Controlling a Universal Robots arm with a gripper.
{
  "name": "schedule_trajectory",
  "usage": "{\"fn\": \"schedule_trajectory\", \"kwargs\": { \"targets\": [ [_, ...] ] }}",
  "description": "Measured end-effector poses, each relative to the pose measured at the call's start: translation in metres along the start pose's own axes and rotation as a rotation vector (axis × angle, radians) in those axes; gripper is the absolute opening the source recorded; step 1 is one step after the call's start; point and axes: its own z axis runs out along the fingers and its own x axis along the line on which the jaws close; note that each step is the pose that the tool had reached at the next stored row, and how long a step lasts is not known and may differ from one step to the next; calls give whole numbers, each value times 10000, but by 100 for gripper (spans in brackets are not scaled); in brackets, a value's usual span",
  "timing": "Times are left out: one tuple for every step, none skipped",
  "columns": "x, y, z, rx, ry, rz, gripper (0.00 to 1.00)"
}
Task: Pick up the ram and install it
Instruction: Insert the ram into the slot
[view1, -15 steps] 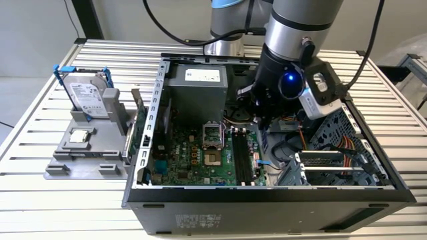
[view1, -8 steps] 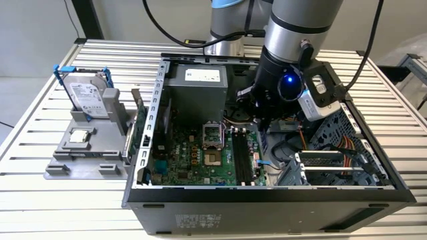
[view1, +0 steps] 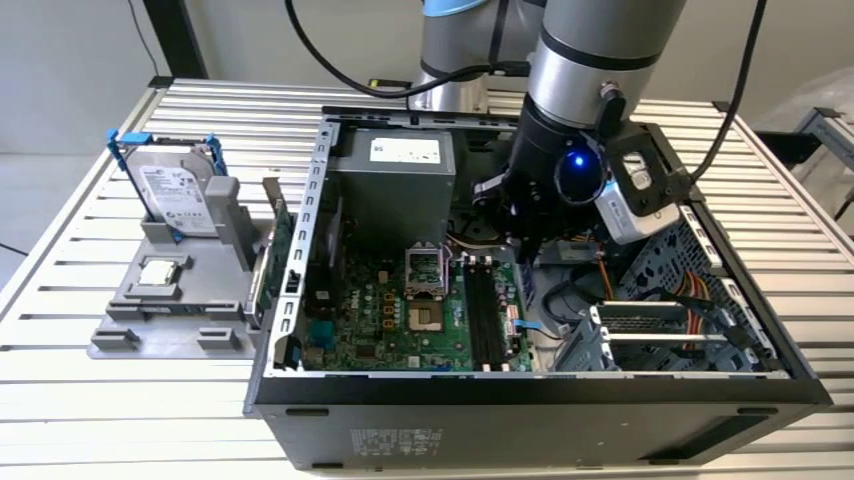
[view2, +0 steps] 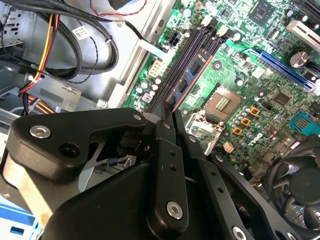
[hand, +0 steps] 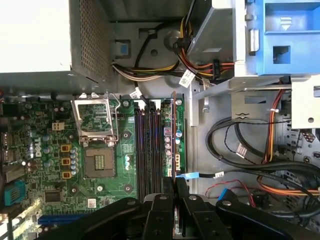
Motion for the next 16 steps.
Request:
{"fn": "schedule_trajectory", "kwargs": {
  "targets": [
    [0,0,2,0,0,0,0],
    [0,0,5,0,0,0,0],
    [0,0,8,-1,0,0,0],
    [0,0,11,-1,0,0,0],
    [0,0,13,0,0,0,0],
    [0,0,16,0,0,0,0],
    [1,0,20,0,0,0,0],
    [1,0,23,0,0,0,0],
    [1,-1,26,0,0,1,0],
    [1,0,29,0,0,1,0],
    [1,-1,32,1,0,0,0],
    [1,-1,35,1,0,-1,0],
    [1,-1,38,1,0,-1,0],
    [1,-1,41,-1,0,0,0],
    [1,-1,44,0,0,0,0],
    [1,-1,47,0,0,0,0]
  ]
}}
